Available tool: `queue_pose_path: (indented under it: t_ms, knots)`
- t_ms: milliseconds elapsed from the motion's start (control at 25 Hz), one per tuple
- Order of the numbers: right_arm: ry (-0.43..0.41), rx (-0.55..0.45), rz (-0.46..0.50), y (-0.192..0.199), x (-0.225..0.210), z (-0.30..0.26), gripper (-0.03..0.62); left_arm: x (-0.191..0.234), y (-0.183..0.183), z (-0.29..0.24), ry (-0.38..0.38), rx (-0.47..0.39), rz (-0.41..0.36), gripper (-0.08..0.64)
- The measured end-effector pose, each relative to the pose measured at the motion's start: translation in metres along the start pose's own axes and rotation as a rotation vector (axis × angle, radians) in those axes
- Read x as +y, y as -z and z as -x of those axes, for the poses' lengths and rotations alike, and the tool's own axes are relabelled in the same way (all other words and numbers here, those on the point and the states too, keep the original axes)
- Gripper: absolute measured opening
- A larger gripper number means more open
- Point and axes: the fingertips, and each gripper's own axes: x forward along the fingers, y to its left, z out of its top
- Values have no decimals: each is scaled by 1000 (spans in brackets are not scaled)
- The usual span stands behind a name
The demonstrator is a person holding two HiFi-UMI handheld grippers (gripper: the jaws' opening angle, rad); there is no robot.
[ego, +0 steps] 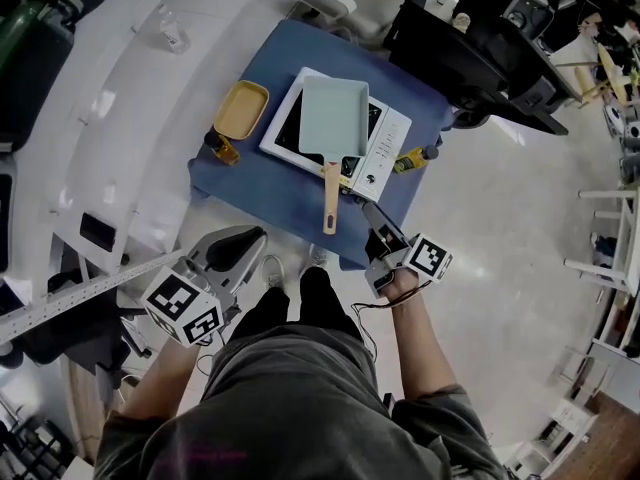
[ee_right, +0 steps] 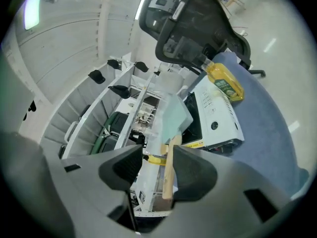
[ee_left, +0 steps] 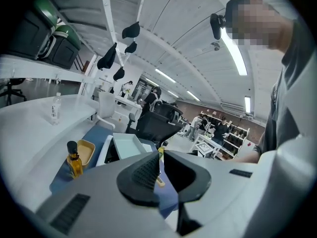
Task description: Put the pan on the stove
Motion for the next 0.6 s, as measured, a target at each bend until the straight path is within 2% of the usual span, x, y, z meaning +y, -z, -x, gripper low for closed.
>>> queue_pose_path:
  t_ms: [160,360,600]
  knots:
    - [-4,5,54,2,25,8,192,-3,-5,10,11,-18,-21,29]
    - [-63,5,123,7,59,13,139,-9,-13,20,21,-43,-40,29]
    - [-48,6,251,7,98,25,99,-15,-24,28,36,-72,-71,29]
